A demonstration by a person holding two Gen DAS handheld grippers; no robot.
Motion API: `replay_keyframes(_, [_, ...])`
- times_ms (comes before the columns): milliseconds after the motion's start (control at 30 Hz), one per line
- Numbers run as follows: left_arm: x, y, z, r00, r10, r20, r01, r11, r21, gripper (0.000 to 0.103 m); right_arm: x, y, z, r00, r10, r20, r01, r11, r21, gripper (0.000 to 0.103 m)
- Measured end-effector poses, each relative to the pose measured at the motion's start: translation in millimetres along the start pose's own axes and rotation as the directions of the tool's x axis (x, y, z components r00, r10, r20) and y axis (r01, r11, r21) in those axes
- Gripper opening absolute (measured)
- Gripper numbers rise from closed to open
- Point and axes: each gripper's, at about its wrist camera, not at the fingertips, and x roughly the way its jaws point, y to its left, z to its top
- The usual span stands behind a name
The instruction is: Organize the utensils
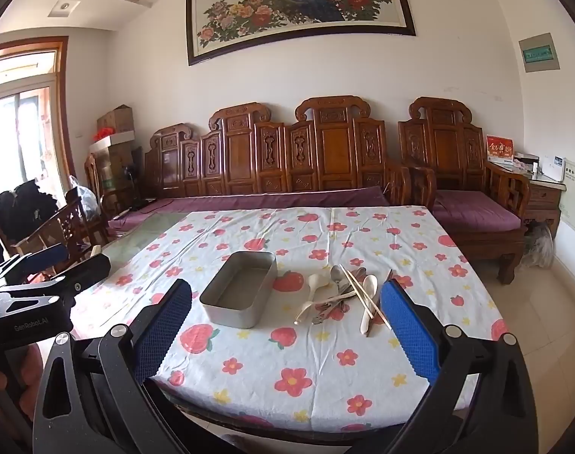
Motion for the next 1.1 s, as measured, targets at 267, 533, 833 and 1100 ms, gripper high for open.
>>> replay_keyframes(267, [0, 0, 0, 1.0, 0.0, 0.003, 0.0, 1.0, 0.0, 0.097, -1, -1, 1, 1.0, 0.004, 0.0, -0.004, 1.0, 0.007, 0.1])
replay_keyframes(533, [-1, 0, 0, 1.0, 0.001, 0.006, -0.001, 1.0, 0.001, 0.097, -1, -1, 1, 1.0, 0.004, 0.0, -0.004, 1.0, 0.008, 0.1])
replay_keyframes(833, [0, 0, 0, 1.0, 0.0, 0.009, 0.0, 1.0, 0.001, 0.097, -1, -1, 1, 1.0, 0.004, 0.002, -0.004, 1.0, 0.01, 0.1])
replay_keyframes(1100, [-6, -2, 13, 1.0, 0.001, 0.011, -0.001, 1.0, 0.001, 0.097, -1, -1, 1, 1.0, 0.004, 0.003, -0.004, 1.0, 0.01, 0.1])
